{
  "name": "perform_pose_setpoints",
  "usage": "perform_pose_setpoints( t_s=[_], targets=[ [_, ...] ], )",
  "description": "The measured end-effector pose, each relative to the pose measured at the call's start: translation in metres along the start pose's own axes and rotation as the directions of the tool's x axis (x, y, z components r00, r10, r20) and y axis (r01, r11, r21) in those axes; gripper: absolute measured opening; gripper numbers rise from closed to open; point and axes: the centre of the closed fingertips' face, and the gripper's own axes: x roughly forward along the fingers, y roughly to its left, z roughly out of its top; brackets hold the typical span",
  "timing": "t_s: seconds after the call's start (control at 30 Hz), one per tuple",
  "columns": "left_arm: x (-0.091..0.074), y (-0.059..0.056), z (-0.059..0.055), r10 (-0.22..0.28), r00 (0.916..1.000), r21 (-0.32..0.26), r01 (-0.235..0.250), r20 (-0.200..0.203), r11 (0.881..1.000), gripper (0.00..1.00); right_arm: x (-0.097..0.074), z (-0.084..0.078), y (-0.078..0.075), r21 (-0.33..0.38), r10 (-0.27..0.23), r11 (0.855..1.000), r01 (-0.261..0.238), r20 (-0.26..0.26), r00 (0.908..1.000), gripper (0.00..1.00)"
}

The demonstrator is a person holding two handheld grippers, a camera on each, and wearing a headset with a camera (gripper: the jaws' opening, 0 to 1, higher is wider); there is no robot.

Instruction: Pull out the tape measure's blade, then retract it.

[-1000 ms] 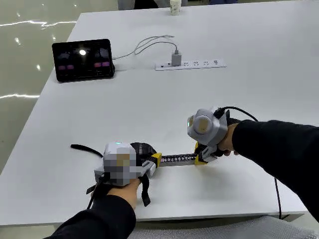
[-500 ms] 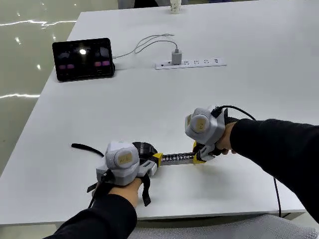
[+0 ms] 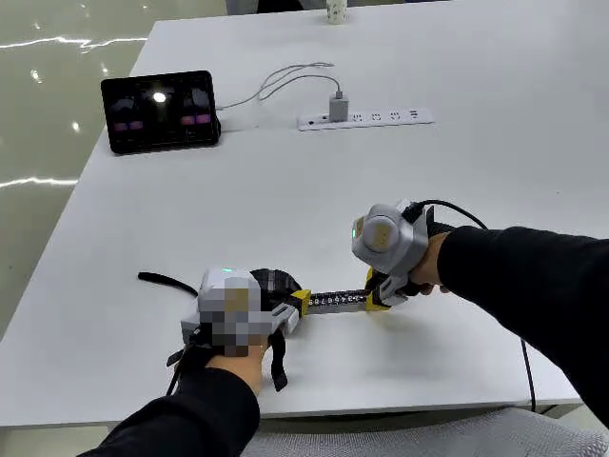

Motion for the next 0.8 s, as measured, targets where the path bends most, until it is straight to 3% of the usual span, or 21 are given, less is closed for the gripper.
perform_pose_setpoints(
  t_s=[0.23,0.8],
  targets=[
    [0.000,0.000,0.000,-0.006,1.0000,-0.010,0.006,0.001,1.000,0.60,0.001,0.004,0.000,0.025,-0.001,1.000,0.000,0.027,0.9996,0.12],
    [0.001,0.001,0.000,-0.006,1.0000,-0.013,0.006,-0.001,1.000,0.60,0.005,0.013,0.001,0.011,0.000,1.000,-0.001,0.051,0.9987,0.11]
  ],
)
